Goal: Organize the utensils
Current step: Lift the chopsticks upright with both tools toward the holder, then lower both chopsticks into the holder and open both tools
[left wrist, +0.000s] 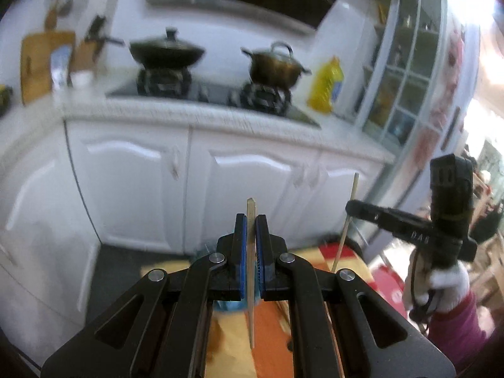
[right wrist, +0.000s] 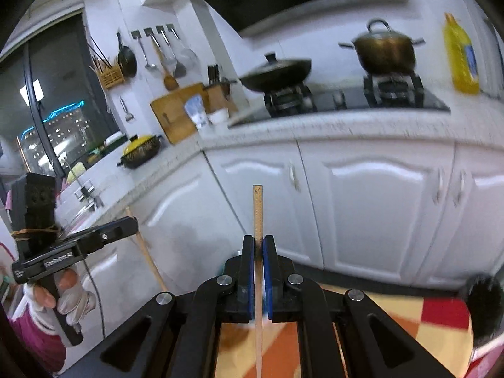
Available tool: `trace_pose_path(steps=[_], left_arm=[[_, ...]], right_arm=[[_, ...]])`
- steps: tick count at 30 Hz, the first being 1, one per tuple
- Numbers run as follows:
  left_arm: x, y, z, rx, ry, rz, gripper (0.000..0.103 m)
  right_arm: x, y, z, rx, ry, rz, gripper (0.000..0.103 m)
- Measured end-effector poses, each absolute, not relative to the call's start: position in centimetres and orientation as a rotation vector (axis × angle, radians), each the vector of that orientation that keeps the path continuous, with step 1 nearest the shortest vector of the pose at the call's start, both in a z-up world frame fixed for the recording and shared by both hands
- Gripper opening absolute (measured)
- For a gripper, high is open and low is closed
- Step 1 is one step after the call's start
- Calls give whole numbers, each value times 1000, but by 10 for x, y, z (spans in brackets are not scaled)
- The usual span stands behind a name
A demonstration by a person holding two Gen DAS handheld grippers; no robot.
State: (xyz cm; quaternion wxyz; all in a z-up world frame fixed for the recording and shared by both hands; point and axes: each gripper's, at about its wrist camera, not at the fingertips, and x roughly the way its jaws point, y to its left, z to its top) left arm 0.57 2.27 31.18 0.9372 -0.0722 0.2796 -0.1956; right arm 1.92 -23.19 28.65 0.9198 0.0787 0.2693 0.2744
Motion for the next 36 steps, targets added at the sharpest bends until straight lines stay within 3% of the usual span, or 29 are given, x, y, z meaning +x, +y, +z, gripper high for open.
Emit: trace_pose_path(steps=[7,18,26,36], left_arm=[[50,30,320,-94,466,-240,4],[85,17,250,-61,567,-202,4],[88,10,216,-82,642,-201,4],[85,8,215,-77,640,-202,4]], right_arm=[[77,-198,286,196,521,524,5],[106,-181,244,177,505,458,5],[112,-189,248,179,485,454,5],[108,-157,198,118,660,549,5]])
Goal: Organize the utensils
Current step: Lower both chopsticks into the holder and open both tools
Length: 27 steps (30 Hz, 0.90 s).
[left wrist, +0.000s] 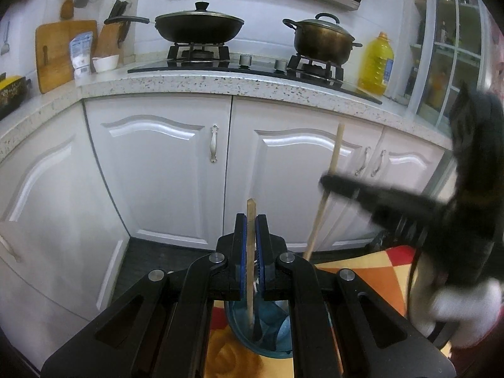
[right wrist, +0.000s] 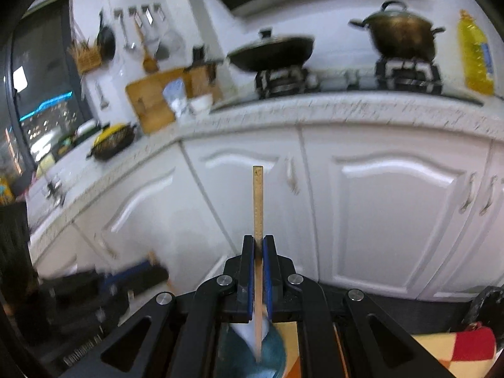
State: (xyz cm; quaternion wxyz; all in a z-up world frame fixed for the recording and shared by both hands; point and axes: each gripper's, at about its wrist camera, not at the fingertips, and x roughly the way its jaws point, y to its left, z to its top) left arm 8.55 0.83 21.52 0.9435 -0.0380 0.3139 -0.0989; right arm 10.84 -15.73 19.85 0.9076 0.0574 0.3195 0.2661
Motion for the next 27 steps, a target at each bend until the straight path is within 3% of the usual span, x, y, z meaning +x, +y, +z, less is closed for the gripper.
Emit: trace_pose_path(steps=[6,7,8,11,16,27], left_arm=[[85,16,215,-133,669,-224,7],[84,17,214,-140,671,-224,12],[83,19,214,-146,674,-220,22],[74,21,216,-168,668,-224,38],[57,19,215,-174,671,-222,43],[24,-5,190,-128,734,-198,44]], right_arm=[[105,-156,176,106,767,568,9],[103,-158,175,110,771,570,13],[99,-162,176,113,770,566,25],[86,-176,175,123,777,556,29],[68,-194,174,106,789,520,29],[30,-213,166,97,809,446,31]])
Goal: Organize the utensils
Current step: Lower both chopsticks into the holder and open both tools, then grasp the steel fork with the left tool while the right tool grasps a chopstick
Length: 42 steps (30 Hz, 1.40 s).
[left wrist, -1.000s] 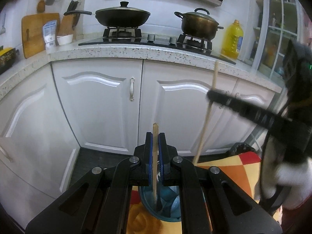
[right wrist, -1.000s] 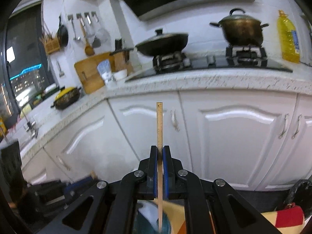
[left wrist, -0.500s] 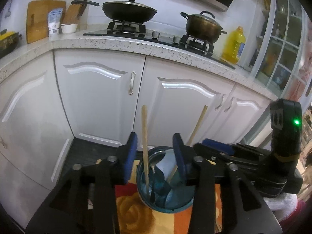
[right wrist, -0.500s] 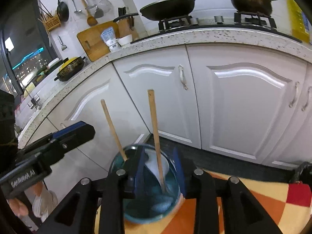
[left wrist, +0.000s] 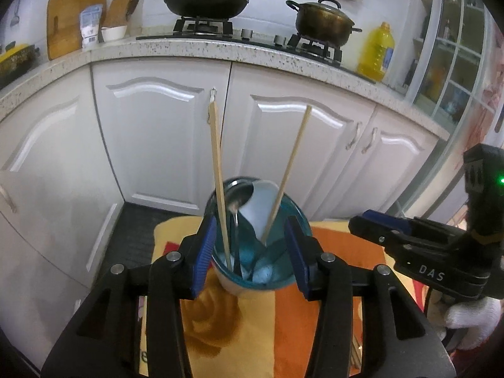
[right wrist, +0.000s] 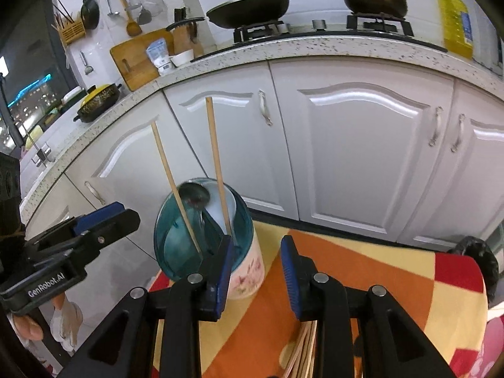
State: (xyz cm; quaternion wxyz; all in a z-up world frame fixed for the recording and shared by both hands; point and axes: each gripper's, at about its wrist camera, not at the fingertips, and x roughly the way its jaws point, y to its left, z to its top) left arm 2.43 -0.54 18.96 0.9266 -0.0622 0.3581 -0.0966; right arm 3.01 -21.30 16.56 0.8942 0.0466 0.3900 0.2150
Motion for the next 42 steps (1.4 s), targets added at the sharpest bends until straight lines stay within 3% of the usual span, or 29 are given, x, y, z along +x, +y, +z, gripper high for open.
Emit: trace_pose_path(steps=[15,31,35,42], left_arm=[[-8,-39,175,-59,743,-210,44],[-21,-69,146,-50,825,-284,44],[-20,-73,126,-60,890,-306,44],[-17,-76,101,-49,957,-303,44]], right_arm=[[-15,-243,155,104,833,365,39],[-37,-293,93,136,977,295,39],[-32,-288,69,146,1030,325,29],[-15,-262,45,169,1081,397,27]])
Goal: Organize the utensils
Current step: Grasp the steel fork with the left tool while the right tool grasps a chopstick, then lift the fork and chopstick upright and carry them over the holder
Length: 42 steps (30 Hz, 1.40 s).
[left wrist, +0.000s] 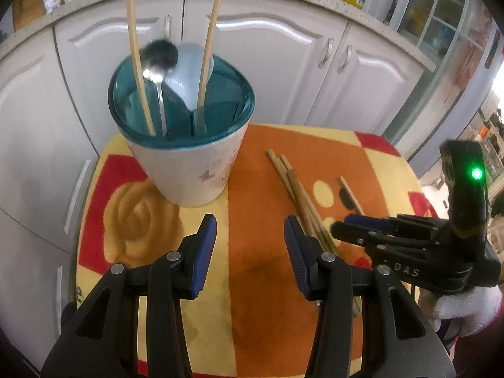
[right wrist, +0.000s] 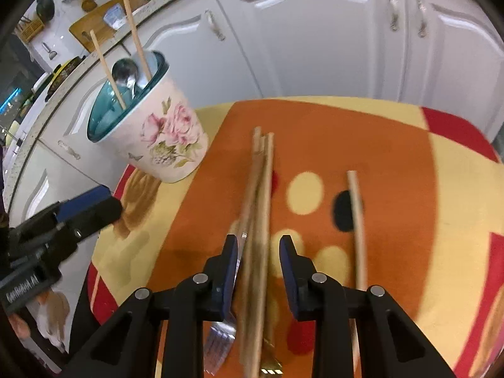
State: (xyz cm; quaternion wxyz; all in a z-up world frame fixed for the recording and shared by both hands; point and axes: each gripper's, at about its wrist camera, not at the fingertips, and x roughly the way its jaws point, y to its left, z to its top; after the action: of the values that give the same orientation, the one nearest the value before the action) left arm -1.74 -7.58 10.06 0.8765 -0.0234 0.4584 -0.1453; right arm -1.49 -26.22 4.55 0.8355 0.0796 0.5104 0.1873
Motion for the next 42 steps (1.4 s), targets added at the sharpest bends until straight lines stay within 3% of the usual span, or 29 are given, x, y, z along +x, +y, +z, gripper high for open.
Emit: trace_pose_path(steps=[14,23,25,27,29,32,42], left_arm=[[17,-121,65,-110,1053,-405,44],[46,-151,49,-66,1089,-371,44],[54,-153,45,-70,1108,-372,44],[59,-157,41,-65,1119,-376,41],[63,-161,36,-51,1128,-377,20],[65,-160,35,-56,1123,-365,11],[38,-134,65,-104,1077,-434,10]], right_arm=[[-3,-329,41,204,1075,223,27],[16,-321,25,130,1108,232,27],[19,-320,24,118,1103,234,22],[23,-321,24,112,1103,233,13],[25,-323,23,101,1106,240,8],[27,-320,25,70,1105,254,5],[2,-331,60,139,1015,309,5]])
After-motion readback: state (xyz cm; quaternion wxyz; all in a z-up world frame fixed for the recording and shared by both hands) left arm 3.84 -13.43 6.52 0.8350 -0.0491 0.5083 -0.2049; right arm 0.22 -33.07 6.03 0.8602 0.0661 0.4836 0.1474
